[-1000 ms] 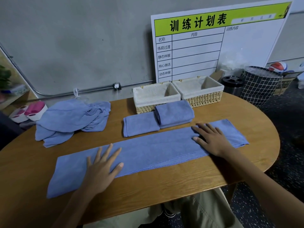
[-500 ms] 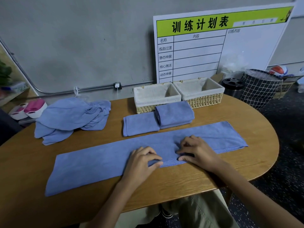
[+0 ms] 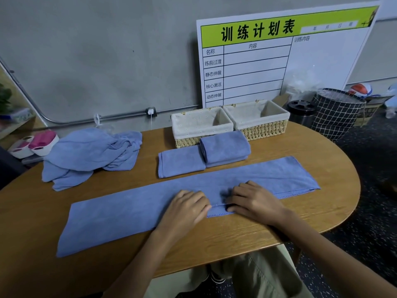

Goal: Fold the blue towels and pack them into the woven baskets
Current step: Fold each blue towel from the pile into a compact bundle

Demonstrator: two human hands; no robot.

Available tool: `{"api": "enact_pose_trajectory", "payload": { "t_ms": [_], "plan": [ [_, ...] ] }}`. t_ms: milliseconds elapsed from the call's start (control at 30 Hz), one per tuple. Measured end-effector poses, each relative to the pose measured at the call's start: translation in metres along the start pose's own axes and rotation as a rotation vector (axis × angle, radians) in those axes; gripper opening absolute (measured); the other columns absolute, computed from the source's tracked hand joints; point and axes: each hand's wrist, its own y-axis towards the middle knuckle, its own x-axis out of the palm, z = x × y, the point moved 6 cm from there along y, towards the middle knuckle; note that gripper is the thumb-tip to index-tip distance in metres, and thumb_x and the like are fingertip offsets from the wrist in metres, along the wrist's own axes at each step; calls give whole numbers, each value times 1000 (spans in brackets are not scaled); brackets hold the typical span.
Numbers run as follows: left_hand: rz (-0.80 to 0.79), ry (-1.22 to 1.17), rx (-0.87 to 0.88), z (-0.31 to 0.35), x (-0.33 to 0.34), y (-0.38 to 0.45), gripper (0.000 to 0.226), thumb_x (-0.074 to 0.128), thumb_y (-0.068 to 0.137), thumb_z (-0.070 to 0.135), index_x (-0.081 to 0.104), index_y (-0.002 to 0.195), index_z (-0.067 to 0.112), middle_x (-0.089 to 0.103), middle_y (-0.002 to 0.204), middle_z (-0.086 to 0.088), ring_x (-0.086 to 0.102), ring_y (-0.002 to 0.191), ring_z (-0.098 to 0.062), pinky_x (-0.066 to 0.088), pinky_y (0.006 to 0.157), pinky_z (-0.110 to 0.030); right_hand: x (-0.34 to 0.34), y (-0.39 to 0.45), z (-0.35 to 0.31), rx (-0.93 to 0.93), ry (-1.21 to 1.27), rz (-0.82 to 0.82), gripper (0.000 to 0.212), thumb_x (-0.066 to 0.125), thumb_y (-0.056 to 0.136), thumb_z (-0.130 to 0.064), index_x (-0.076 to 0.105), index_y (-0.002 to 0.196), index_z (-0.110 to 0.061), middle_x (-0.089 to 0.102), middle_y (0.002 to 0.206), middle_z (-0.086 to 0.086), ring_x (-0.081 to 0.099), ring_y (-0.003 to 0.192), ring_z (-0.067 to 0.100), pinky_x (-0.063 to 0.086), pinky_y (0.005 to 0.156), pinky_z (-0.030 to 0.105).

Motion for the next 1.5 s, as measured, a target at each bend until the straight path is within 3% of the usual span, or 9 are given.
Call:
{"api": "enact_pose_trajectory", "payload": {
  "t_ms": [233,567,667,767,900,967,1133,1233,1500],
  "plan": [
    [-37,-31,-6,-1,1,-15,20,48,103,31,57,87,24,55,88,10,52,78,-9,44,67,-25,-18,-23,29,69,-134,27,18,54,101,-29,68,97,-20,58,89,-2,53,76,20,41,65,35],
    [-163,-319,-102,-6,6,-17,22,54,101,45,67,96,27,52,100,14,51,92,-5,47,78,-32,-56,-74,72,371,14,-37,51,35,104,-52,70,86,-21,60,76,-6,60,71,17,42,63,29],
    [-224,-309,-217,3,12,-1,35,39,103,50,64,122,36,53,132,19,48,121,-5,43,99,-37,-47,-48,69,459,80,40,46,36,104,-48,69,89,-19,59,81,-3,59,77,20,46,68,37],
    [-482,-190,-283,15,34,5,54,23,101,63,26,153,49,10,165,20,4,153,-11,9,123,-45,-12,-26,58,501,168,10,35,46,100,-46,69,110,-21,61,107,-2,58,93,21,49,80,40],
    [-614,-151,-277,19,36,-8,57,15,100,68,0,153,56,-16,162,27,-23,151,-13,-10,120,-58,6,-39,61,620,117,-87,44,44,93,-54,64,123,-29,58,131,-6,56,118,20,47,92,42],
    [-630,-144,-283,19,33,-16,55,15,101,68,-4,151,59,-19,160,30,-26,150,-16,-13,118,-64,-4,-49,66,680,16,-107,45,40,91,-57,65,119,-32,60,128,-10,56,114,17,44,87,40],
    [-570,-157,-291,21,30,-17,51,16,102,65,8,151,59,-9,159,36,-21,152,-14,-10,118,-65,-28,-42,87,771,-84,41,15,58,93,-35,70,91,-26,66,92,-5,59,84,28,33,65,34],
    [-569,-142,-290,20,28,-19,50,15,102,65,11,151,59,-7,159,37,-18,152,-12,-9,119,-64,-19,-25,105,791,-61,22,8,62,94,-22,70,93,-24,65,96,-2,59,90,30,37,65,36],
    [-576,-168,-319,22,27,-20,50,11,100,67,9,150,62,-9,158,40,-22,151,-8,-16,118,-61,-1,-13,152,770,10,-219,8,69,91,-28,71,98,-22,60,102,0,57,98,30,41,80,40]
  ]
}}
